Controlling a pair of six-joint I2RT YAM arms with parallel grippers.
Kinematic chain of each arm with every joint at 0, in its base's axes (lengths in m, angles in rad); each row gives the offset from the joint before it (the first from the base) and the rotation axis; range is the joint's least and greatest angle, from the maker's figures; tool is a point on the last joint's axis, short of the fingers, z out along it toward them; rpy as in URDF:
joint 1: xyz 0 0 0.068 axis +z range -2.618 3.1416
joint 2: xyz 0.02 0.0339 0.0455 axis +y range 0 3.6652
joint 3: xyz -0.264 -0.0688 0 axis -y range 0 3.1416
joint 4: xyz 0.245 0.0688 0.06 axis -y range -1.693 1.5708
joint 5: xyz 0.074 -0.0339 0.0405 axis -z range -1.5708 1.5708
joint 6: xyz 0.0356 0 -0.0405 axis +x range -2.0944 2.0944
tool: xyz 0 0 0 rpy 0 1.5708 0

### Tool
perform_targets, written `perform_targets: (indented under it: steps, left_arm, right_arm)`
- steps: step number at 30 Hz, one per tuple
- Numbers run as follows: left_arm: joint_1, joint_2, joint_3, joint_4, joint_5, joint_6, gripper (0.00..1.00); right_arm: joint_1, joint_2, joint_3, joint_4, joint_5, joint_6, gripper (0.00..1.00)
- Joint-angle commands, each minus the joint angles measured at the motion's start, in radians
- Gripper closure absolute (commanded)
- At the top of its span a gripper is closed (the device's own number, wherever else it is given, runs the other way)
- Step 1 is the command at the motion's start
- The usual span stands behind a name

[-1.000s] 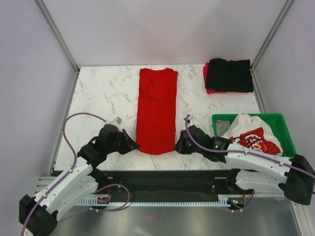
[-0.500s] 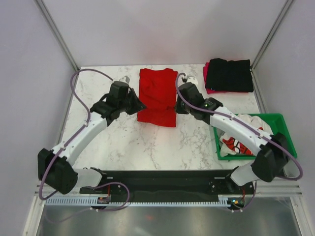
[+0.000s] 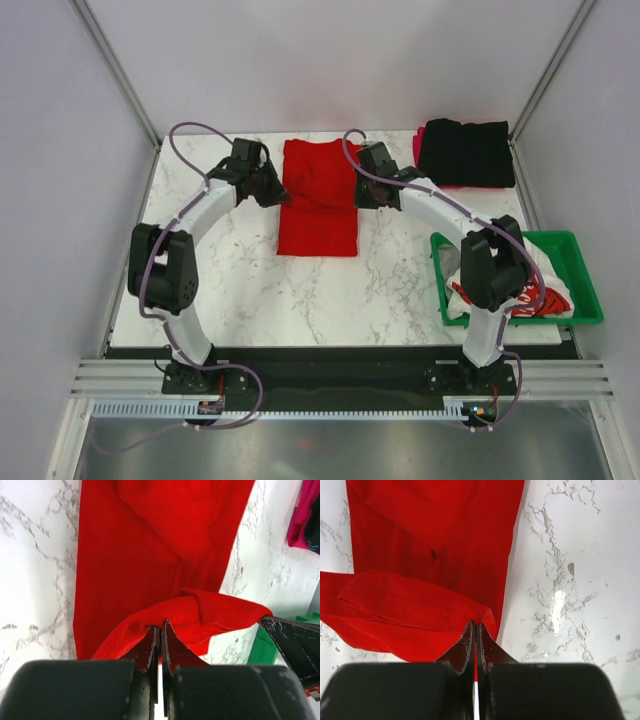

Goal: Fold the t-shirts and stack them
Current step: Fold the tshirt

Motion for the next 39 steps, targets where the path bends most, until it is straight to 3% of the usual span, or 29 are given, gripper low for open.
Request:
perform_targets:
  steps: [1,11,12,13,14,15,18,20,22,24,27,28,30,31,34,39]
  left_arm:
    - [0.018,0.073,0.089,0.043,0.055,0.059,0.98]
    - [0.045,0.265,0.226,0.036,0.124,0.041,0.98]
    - [0.056,0.303,0.240,0.031,0.138,0.033,0.92]
    - [0.062,0.319,0.284,0.025,0.171,0.030,0.86]
    - [0.068,0.340,0.315,-0.004,0.181,0.025,0.67]
    - [0.080,0.382,0.355,-0.033,0.198,0.022,0.59]
    - [0.100,0.440,0.585,-0.192,0.208,0.036,0.41]
    - [0.110,0.474,0.733,-0.266,0.218,0.042,0.32]
    - [0.119,0.447,0.771,-0.326,0.215,0.057,0.31]
    - [0.117,0.388,0.713,-0.328,0.207,0.068,0.31]
    - [0.113,0.255,0.517,-0.296,0.192,0.087,0.32]
    - [0.111,0.211,0.387,-0.252,0.189,0.088,0.32]
    - [0.111,0.085,0.244,-0.187,0.193,0.088,0.34]
    - [0.111,0.045,0.103,-0.119,0.196,0.084,0.34]
    - [0.111,-0.075,-0.124,-0.037,0.202,0.068,0.35]
    - [0.110,-0.161,-0.367,0.106,0.230,0.048,0.38]
  right_arm:
    - [-0.017,0.047,0.079,0.031,-0.043,-0.029,1.00]
    - [-0.065,0.207,0.181,0.037,-0.067,-0.023,1.00]
    - [-0.071,0.239,0.199,0.026,-0.075,-0.020,0.96]
    - [-0.086,0.256,0.243,0.019,-0.087,-0.017,0.89]
    - [-0.092,0.274,0.277,-0.012,-0.089,-0.013,0.81]
    - [-0.103,0.308,0.315,-0.033,-0.092,-0.011,0.57]
    - [-0.125,0.368,0.501,-0.130,-0.086,-0.032,0.02]
    - [-0.135,0.380,0.622,-0.202,-0.094,-0.061,0.02]
    - [-0.136,0.336,0.602,-0.213,-0.104,-0.072,0.02]
    - [-0.136,0.235,0.511,-0.181,-0.106,-0.062,0.02]
    - [-0.134,0.064,0.226,-0.057,-0.205,-0.011,0.02]
    - [-0.135,0.023,0.075,-0.020,-0.228,0.004,0.04]
    - [-0.125,-0.087,-0.067,0.086,-0.297,0.050,0.05]
    - [-0.119,-0.115,-0.178,0.115,-0.311,0.064,0.05]
    - [-0.097,-0.177,-0.369,0.221,-0.394,0.127,0.07]
    - [-0.093,-0.175,-0.534,0.387,-0.460,0.195,0.16]
